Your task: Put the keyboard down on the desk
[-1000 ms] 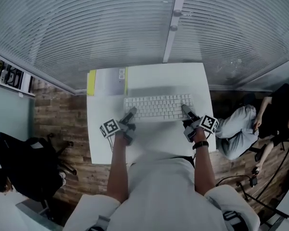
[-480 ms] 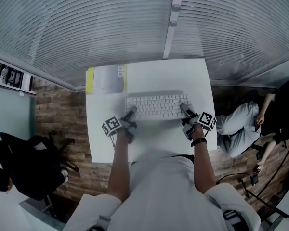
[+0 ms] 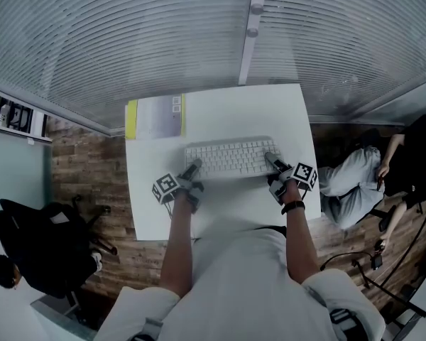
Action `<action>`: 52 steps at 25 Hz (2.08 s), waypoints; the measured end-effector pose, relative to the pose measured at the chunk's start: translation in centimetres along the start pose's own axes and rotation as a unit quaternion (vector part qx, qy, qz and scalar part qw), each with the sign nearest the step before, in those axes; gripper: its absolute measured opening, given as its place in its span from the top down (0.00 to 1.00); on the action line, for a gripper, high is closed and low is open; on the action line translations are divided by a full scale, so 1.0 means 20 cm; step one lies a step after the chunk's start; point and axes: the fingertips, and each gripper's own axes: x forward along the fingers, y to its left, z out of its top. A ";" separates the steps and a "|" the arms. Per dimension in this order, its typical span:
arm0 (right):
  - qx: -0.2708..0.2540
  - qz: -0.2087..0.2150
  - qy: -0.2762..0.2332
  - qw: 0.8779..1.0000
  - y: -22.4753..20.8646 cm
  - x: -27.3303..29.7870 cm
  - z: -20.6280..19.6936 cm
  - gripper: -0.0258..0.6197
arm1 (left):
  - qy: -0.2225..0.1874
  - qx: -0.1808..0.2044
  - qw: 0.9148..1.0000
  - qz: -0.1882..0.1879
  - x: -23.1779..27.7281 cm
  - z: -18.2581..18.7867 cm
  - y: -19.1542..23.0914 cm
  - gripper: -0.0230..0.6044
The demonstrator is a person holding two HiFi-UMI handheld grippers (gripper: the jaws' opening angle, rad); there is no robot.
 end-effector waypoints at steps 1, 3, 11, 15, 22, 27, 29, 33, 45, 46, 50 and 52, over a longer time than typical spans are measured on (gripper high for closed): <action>0.007 0.003 -0.002 1.000 -0.01 0.00 0.01 0.66 | -0.001 -0.010 1.000 0.002 0.01 0.01 0.01 0.70; 0.007 0.009 -0.004 1.000 -0.02 0.02 0.02 0.66 | -0.007 -0.041 0.999 0.004 0.02 0.02 0.03 0.71; -0.076 0.011 0.000 0.997 0.02 -0.01 -0.02 0.52 | -0.027 -0.114 0.993 -0.004 0.02 0.02 0.05 0.74; -0.123 -0.034 -0.040 0.991 -0.01 -0.11 0.01 0.44 | -0.029 -0.122 0.992 -0.004 0.02 0.03 0.05 0.74; -0.112 -0.024 0.000 0.993 0.00 -0.22 -0.30 0.43 | -0.033 -0.120 0.992 -0.006 0.02 0.03 0.06 0.74; -0.044 0.049 -0.008 0.998 0.09 -0.12 -0.51 0.43 | -0.035 -0.118 0.992 -0.009 0.02 0.03 0.06 0.74; -0.022 0.078 -0.023 0.996 0.12 -0.07 -0.54 0.43 | -0.035 -0.116 0.993 -0.010 0.03 0.03 0.06 0.74; 0.015 0.111 -0.049 0.993 0.16 0.01 -0.58 0.45 | -0.037 -0.115 0.993 -0.012 0.02 0.02 0.06 0.74; 0.107 0.100 -0.083 0.986 0.09 0.08 -0.61 0.71 | -0.039 -0.111 0.993 -0.018 0.02 0.02 0.06 0.74; 0.109 0.100 -0.083 0.985 0.09 0.08 -0.62 0.73 | -0.039 -0.111 0.993 -0.018 0.02 0.02 0.06 0.74; 0.135 0.095 -0.086 0.983 0.09 0.08 -0.62 0.78 | -0.038 -0.105 0.994 -0.016 0.03 0.01 0.08 0.73; 0.144 0.088 -0.086 0.982 0.08 0.08 -0.62 0.78 | -0.036 -0.096 0.995 -0.012 0.03 0.01 0.08 0.73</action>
